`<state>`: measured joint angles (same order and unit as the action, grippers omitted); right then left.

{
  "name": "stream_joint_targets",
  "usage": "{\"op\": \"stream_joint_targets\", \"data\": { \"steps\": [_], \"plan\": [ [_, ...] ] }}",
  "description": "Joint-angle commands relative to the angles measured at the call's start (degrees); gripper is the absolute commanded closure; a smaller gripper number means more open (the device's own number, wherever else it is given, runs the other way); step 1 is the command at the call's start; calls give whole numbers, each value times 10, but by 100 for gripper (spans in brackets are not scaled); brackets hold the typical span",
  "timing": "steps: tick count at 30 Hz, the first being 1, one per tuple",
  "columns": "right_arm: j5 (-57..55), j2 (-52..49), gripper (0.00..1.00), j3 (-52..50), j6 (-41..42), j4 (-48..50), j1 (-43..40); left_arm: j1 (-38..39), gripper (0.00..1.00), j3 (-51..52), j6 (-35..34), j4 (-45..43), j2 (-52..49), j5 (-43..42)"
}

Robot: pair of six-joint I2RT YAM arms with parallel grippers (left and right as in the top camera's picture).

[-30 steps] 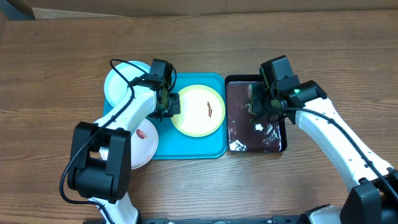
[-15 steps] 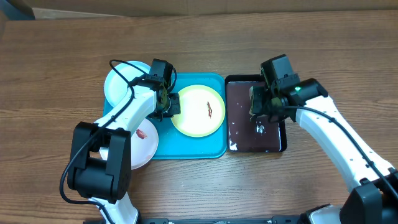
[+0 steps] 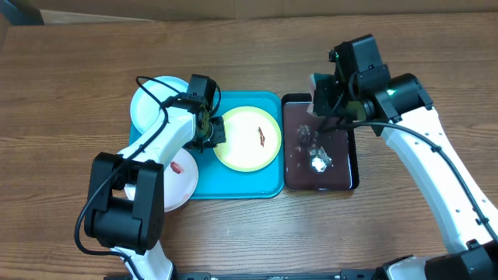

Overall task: Clean dirty plates on tray and stack at the side
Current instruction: 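Scrub the yellow plate's stain with the sponge in the right gripper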

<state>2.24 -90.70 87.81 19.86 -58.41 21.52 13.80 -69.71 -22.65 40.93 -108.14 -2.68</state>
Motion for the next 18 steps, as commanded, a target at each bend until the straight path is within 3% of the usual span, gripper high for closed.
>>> {"op": "stream_joint_targets", "data": {
  "steps": [1,10,18],
  "plan": [
    [-23,1,96,9,0,9,42,0,96,3,-28,4,-7,17],
    [-134,-76,96,6,14,42,151,0,96,3,-34,4,-7,27],
    [-183,-166,96,6,13,87,174,0,96,3,-33,3,-7,27]
  ]
}}
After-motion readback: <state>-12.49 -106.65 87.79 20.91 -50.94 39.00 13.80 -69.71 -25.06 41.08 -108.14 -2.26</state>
